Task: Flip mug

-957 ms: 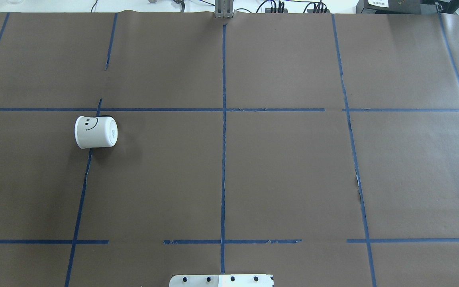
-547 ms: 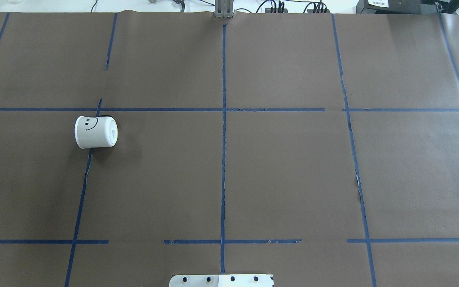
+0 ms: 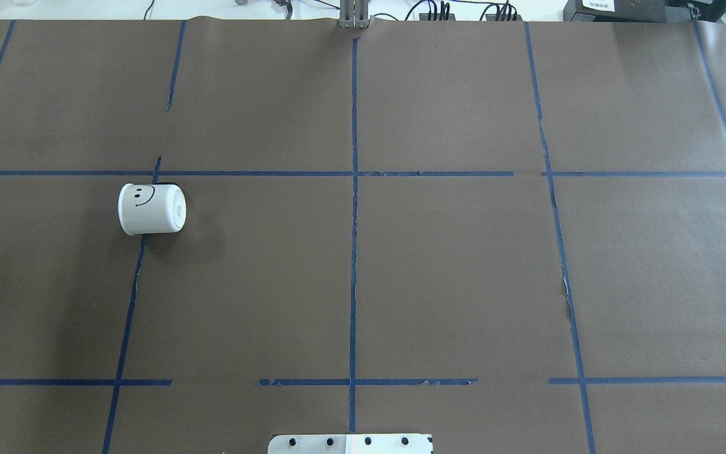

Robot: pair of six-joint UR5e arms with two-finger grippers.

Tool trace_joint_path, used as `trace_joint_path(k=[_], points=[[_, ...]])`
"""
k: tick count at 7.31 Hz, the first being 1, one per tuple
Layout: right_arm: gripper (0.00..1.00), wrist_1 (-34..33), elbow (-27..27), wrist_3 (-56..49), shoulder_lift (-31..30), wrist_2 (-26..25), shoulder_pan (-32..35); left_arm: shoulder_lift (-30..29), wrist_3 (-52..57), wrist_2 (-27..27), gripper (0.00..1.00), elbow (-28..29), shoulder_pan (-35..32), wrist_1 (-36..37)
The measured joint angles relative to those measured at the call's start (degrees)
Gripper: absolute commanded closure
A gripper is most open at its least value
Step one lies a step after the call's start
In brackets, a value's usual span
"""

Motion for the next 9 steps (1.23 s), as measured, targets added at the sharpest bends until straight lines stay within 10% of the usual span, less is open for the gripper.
trace_joint_path(k=[5,9], points=[[0.00,0.0,0.0,0.0,0.0,0.0,0.0,5.7,-37.9,8.2,0.00,2.3,11.7,-37.3],[0.00,0.0,0.0,0.0,0.0,0.0,0.0,5.8,-63.9,24.7,0.00,4.5,25.4,-57.2]])
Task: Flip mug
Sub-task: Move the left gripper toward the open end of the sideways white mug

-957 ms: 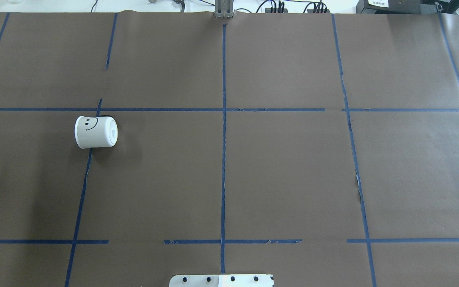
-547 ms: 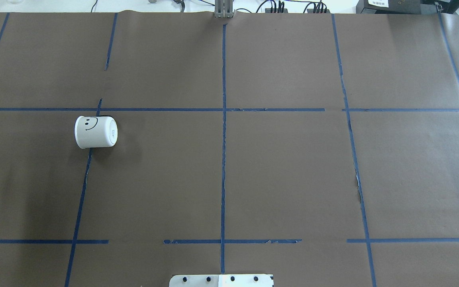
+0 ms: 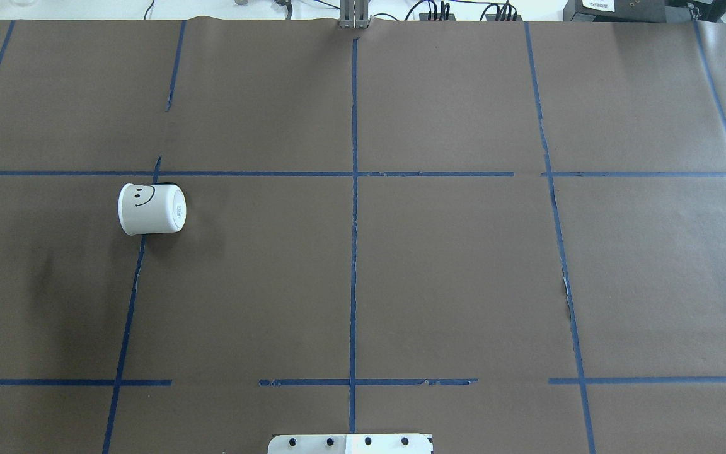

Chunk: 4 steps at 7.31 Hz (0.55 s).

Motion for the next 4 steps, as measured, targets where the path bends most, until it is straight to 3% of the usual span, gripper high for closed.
trace_joint_path(k=[2,4], points=[[0.00,0.0,0.0,0.0,0.0,0.0,0.0,0.0,-4.7,4.6,0.00,2.2,4.7,-11.2],[0.00,0.0,0.0,0.0,0.0,0.0,0.0,-2.2,-5.2,5.3,0.00,6.1,7.1,-20.1]])
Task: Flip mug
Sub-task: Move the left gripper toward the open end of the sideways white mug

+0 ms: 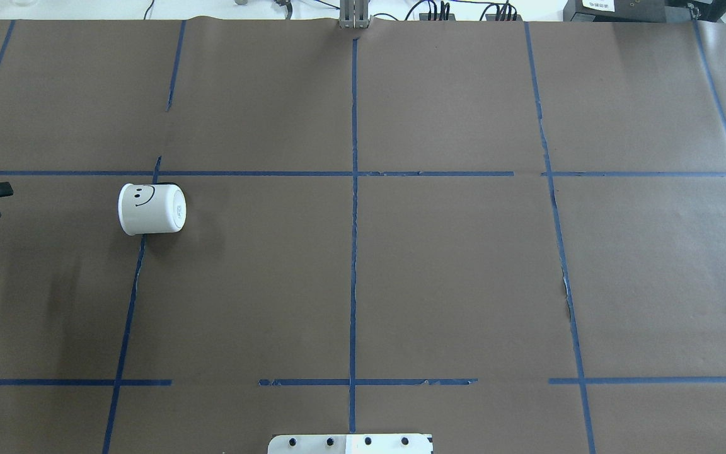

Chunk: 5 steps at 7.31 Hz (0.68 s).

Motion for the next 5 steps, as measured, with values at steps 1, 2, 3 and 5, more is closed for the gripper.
trace_joint_path(k=[1,2,3,5], points=[[0.00,0.0,0.0,0.0,0.0,0.0,0.0,-3.2,0.0,0.0,0.00,2.0,1.3,-1.5],[0.00,0.0,0.0,0.0,0.0,0.0,0.0,-6.2,0.0,0.0,0.00,3.7,2.8,-2.1],[0.00,0.0,-0.1,0.0,0.0,0.0,0.0,-8.5,0.0,-0.2,0.00,4.7,4.1,-2.3],[0.00,0.0,0.0,0.0,0.0,0.0,0.0,-12.1,-0.1,-0.4,0.00,6.3,5.4,-3.0]])
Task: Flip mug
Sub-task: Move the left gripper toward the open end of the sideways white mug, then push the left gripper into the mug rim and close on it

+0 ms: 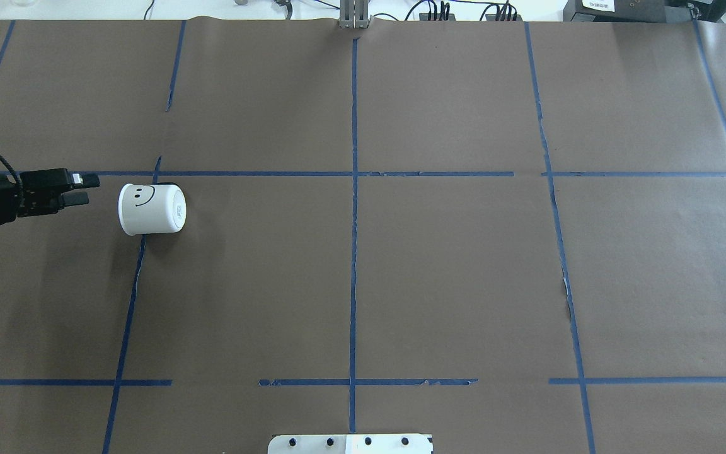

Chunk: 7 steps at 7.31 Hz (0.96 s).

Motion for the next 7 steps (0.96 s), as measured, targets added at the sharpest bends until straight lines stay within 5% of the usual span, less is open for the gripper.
trace_joint_path(k=[7], points=[[0.00,0.0,0.0,0.0,0.0,0.0,0.0,-3.4,-4.2,1.7,0.00,5.4,3.0,-7.2]])
